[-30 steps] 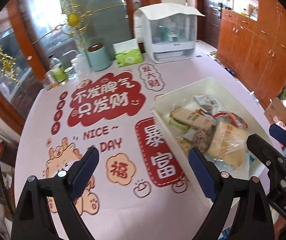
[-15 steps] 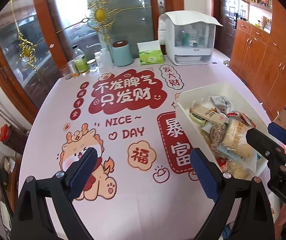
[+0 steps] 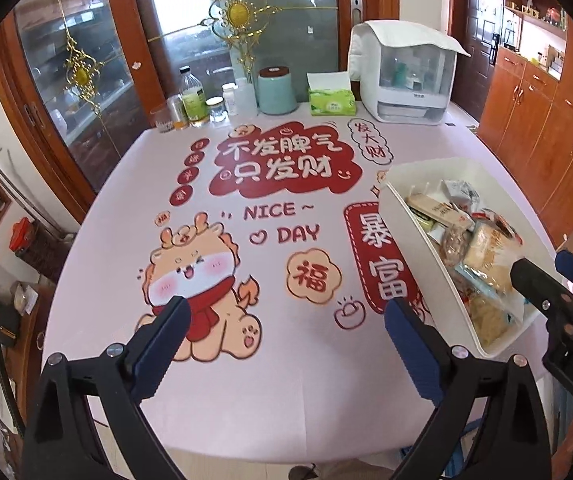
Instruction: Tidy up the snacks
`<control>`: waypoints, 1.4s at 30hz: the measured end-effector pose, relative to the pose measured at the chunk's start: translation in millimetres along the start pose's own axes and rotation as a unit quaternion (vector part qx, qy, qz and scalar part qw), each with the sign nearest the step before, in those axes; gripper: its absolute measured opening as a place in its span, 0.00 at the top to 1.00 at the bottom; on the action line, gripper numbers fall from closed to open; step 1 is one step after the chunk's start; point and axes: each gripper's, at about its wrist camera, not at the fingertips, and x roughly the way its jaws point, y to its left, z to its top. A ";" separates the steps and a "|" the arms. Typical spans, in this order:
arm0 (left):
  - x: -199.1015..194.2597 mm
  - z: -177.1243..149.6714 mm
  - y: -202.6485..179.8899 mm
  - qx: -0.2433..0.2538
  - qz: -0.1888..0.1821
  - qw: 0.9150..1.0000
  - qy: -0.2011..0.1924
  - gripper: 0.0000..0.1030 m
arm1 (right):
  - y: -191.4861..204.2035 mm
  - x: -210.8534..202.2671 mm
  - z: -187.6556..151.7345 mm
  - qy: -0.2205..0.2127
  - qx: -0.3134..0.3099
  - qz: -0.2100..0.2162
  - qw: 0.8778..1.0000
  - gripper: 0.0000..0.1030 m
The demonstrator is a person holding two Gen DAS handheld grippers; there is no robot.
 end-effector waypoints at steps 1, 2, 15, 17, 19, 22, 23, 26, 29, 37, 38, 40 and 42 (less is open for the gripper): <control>0.3 -1.2 -0.9 0.001 -0.002 1.000 0.002 0.06 | 0.5 -1.9 -0.6 0.000 -0.003 -0.003 1.000 0.32; 0.2 -2.6 -2.3 0.002 -0.004 1.000 0.004 0.06 | 0.8 -3.5 -2.0 0.001 -0.006 -0.007 1.000 0.32; 1.8 -8.6 -23.0 0.015 -0.020 0.999 0.022 0.06 | -9.7 -6.4 -13.2 0.026 -0.008 -0.038 0.999 0.32; 2.9 -7.9 -25.6 0.017 -0.022 0.999 0.023 0.06 | -11.8 -4.3 -14.2 0.031 -0.007 -0.040 0.999 0.32; 4.0 -7.3 -27.9 0.018 -0.024 0.999 0.024 0.06 | -13.8 -2.1 -14.6 0.036 -0.006 -0.040 0.999 0.32; 6.2 -6.5 -29.9 0.018 -0.027 0.999 0.027 0.06 | -15.1 -0.6 -15.2 0.039 -0.008 -0.043 0.998 0.32; 6.7 -6.6 -30.6 0.018 -0.027 0.999 0.027 0.06 | -15.5 -0.2 -15.4 0.040 -0.008 -0.043 0.998 0.32; 7.9 -7.1 -33.0 0.020 -0.029 0.999 0.030 0.06 | -16.6 0.8 -15.9 0.042 -0.009 -0.044 0.998 0.32; 9.2 -8.0 -33.3 0.021 -0.031 0.999 0.035 0.06 | -17.6 2.3 -15.7 0.044 -0.005 -0.043 0.998 0.32; 13.5 -9.0 -31.4 0.019 -0.031 0.998 0.042 0.06 | -17.3 7.8 -16.0 0.053 -0.002 -0.043 0.998 0.32; 14.2 -8.8 -31.0 0.018 -0.032 0.998 0.043 0.06 | -17.2 7.6 -16.1 0.053 -0.002 -0.043 0.998 0.32; 15.2 -8.9 -30.3 0.017 -0.032 0.998 0.044 0.06 | -16.7 9.4 -16.1 0.055 -0.003 -0.042 0.998 0.32; 16.3 -9.0 -29.3 0.016 -0.033 0.998 0.045 0.06 | -16.5 10.1 -16.6 0.055 -0.003 -0.043 0.998 0.32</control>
